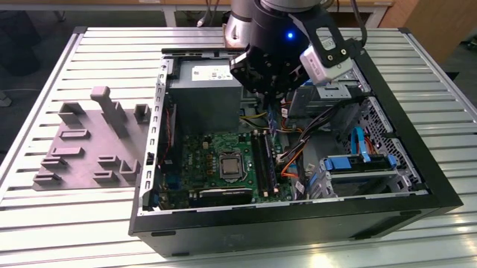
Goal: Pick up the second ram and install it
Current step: 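Insert the second ram into the second slot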
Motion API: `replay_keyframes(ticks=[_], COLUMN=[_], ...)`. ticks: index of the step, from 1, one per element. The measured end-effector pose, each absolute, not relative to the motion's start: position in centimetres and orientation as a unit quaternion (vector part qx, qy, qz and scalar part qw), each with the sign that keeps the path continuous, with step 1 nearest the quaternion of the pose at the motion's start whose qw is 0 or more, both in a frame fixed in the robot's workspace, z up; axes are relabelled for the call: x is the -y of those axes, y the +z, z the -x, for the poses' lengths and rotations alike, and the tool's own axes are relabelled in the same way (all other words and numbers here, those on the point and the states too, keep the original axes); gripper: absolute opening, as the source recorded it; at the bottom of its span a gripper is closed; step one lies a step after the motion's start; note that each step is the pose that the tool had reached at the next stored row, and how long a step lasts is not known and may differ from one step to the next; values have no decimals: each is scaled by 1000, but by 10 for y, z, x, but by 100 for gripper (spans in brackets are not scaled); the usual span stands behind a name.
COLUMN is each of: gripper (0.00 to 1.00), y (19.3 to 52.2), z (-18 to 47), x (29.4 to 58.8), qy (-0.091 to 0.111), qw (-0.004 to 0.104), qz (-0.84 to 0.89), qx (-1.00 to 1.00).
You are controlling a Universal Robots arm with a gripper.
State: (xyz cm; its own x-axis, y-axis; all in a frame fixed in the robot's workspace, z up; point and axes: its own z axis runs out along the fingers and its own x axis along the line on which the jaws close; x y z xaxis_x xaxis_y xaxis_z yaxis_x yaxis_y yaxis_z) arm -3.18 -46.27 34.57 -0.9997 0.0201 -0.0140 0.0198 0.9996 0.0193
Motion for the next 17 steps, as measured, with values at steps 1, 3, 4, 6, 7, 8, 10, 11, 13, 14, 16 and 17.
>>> replay_keyframes(ticks=[1,3,4,6,7,8,10,11,13,14,16,17], gripper=[14,14,14,14,14,14,14,14,14,14,14,14], y=[344,340,338,335,335,335,335,335,335,335,335,335], z=[31,28,28,28,28,28,28,28,28,28,28,28], x=[463,463,463,463,463,463,463,463,463,463,463,463], qy=[10,10,10,10,10,9,10,10,10,10,10,10], qw=[7,7,7,7,7,7,7,7,7,7,7,7], qz=[-11,-12,-12,-12,-12,-12,-12,-12,-12,-12,-12,-12], qx=[-1000,-1000,-1000,-1000,-1000,-1000,-1000,-1000,-1000,-1000,-1000,-1000])
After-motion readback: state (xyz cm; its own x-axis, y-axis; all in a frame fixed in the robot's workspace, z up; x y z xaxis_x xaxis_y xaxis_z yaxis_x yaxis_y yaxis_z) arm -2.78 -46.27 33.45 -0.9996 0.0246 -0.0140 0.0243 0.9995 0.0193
